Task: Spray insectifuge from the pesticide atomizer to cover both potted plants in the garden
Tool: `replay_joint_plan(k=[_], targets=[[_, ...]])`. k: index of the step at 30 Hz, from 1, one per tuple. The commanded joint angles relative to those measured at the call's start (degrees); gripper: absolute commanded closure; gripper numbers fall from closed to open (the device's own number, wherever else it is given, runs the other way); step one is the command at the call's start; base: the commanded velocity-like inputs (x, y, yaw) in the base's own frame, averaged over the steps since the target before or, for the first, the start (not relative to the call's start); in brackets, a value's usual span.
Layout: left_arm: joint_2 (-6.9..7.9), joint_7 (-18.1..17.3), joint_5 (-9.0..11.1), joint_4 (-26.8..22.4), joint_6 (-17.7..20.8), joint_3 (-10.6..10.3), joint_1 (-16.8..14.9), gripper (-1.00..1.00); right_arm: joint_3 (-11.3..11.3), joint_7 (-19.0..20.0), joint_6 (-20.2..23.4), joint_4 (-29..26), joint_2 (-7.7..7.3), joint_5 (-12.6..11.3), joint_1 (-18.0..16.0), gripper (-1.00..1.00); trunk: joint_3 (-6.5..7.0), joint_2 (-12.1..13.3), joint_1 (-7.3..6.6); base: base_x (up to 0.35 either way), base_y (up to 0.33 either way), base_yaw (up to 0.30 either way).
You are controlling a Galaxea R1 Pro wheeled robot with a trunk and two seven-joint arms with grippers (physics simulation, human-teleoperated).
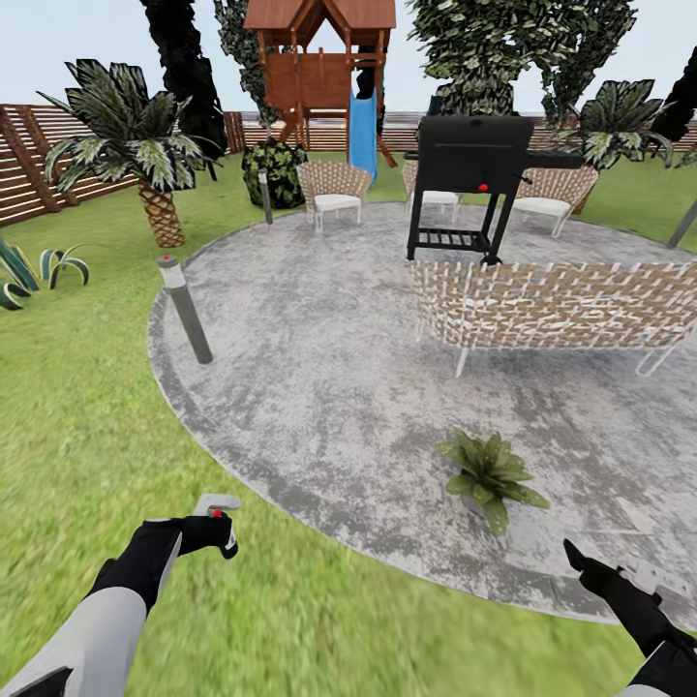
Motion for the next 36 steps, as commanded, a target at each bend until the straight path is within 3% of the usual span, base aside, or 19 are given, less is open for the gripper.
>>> replay_joint_plan(k=[1,4,6,9,11,12,14,15,16,17,19,22,23,25,26,29,33,35,36], targets=[[-0.05,-0.5,-0.5,-0.1,0.2,0.4,-0.1,1.00,-0.1,0.5,0.2,-0.2,0.04,0.3,-0.1,-1.00,-0.05,0.0,0.01,0.030,0.038,0.000],[-0.05,-0.4,-0.5,-0.1,0.1,0.4,-0.1,1.00,0.3,0.7,0.6,-3.4,0.09,0.3,-0.1,-1.00,-0.05,0.0,0.01,0.011,0.014,0.000],[-0.05,-0.4,-0.5,-0.1,0.1,0.4,-0.1,1.00,1.9,0.8,4.3,-12.0,0.12,0.2,-0.1,-1.00,-0.05,0.0,0.01,0.002,0.002,0.000],[-0.05,-0.4,-0.5,-0.1,0.1,0.4,0.0,1.00,9.8,0.8,14.0,-19.0,0.12,0.0,-0.1,-1.00,-0.05,0.0,0.01,0.000,0.000,0.000],[-0.05,-0.4,-0.5,-0.1,0.1,0.4,0.0,1.00,21.6,0.6,25.6,-20.6,0.12,-0.1,-0.1,-1.00,-0.05,0.0,0.01,0.000,0.000,0.000],[-0.08,-0.4,-0.5,-0.1,0.0,0.4,0.0,1.00,26.2,0.5,28.1,-20.8,0.12,-0.1,-0.2,-1.00,-0.05,0.0,0.01,0.000,0.000,0.000],[-0.18,-0.4,-0.5,-0.1,0.0,0.3,0.0,1.00,36.3,0.2,30.7,-21.0,0.17,-0.2,-0.3,-1.00,-0.05,0.0,0.01,0.000,0.000,0.000],[-0.47,-0.4,-0.5,-0.1,0.0,0.3,0.0,1.00,43.8,-1.1,31.7,-21.0,0.17,-0.2,-0.3,-1.00,-0.05,0.0,0.01,0.000,0.000,0.000],[-0.67,-0.4,-0.5,-0.2,0.0,0.2,0.0,1.00,47.8,-3.5,32.0,-21.0,0.15,-0.3,-0.3,-1.00,-0.05,0.0,0.01,0.000,0.000,0.000],[-1.03,-0.3,-0.5,-0.3,0.0,0.2,0.0,1.00,51.8,-9.0,32.3,-21.0,0.14,-0.5,-0.3,-1.00,-0.05,0.0,0.01,0.000,0.000,0.000],[-2.20,-0.3,-0.5,-1.1,0.0,0.1,-0.1,1.00,55.6,-22.3,32.6,-20.8,0.50,-4.0,-0.4,-1.00,-0.05,0.0,0.01,0.000,0.000,0.000],[-4.26,-0.2,-0.5,-3.8,0.0,0.1,-0.1,1.00,60.5,-32.9,32.7,-20.7,0.68,-12.5,-0.4,-1.00,-0.05,0.0,0.01,0.000,0.000,0.000],[-5.21,-0.2,-0.5,-5.3,0.0,0.1,-0.1,1.00,64.9,-36.7,32.7,-20.7,0.71,-16.3,-0.4,-1.00,-0.05,0.0,0.01,0.000,0.000,0.000],[-6.03,-0.2,-0.5,-6.9,0.1,0.1,-0.1,1.00,71.6,-40.7,32.7,-20.7,0.73,-19.8,-0.4,-1.00,-0.05,0.0,0.01,0.000,0.000,0.000],[-6.33,-0.2,-0.5,-7.8,0.1,0.1,-0.1,1.00,76.2,-43.0,32.7,-20.7,0.73,-21.2,-0.4,-1.00,-0.05,0.0,0.01,0.000,0.000,0.000],[-6.77,-0.3,-0.5,-9.0,0.1,0.1,-0.1,1.00,81.5,-45.0,32.7,-20.1,0.74,-22.5,-0.4,-1.00,-0.05,0.0,0.01,0.000,0.000,0.000],[-7.03,-0.3,-0.5,-9.5,0.2,0.0,-0.2,1.00,83.5,-45.1,32.2,-12.4,0.74,-23.5,-0.4,-1.00,-0.05,0.0,0.01,0.087,0.073,0.000],[-7.06,-0.4,-0.5,-9.5,0.2,0.0,-0.3,1.00,83.6,-45.0,32.1,-10.6,0.74,-27.2,-0.4,-1.00,-0.05,0.0,0.01,0.220,0.190,0.000],[-7.16,-0.4,-0.5,-9.5,0.2,0.0,-0.4,1.00,83.7,-45.0,32.1,-10.2,0.74,-30.5,-0.4,-1.00,-0.05,0.0,0.01,0.243,0.210,0.000]])
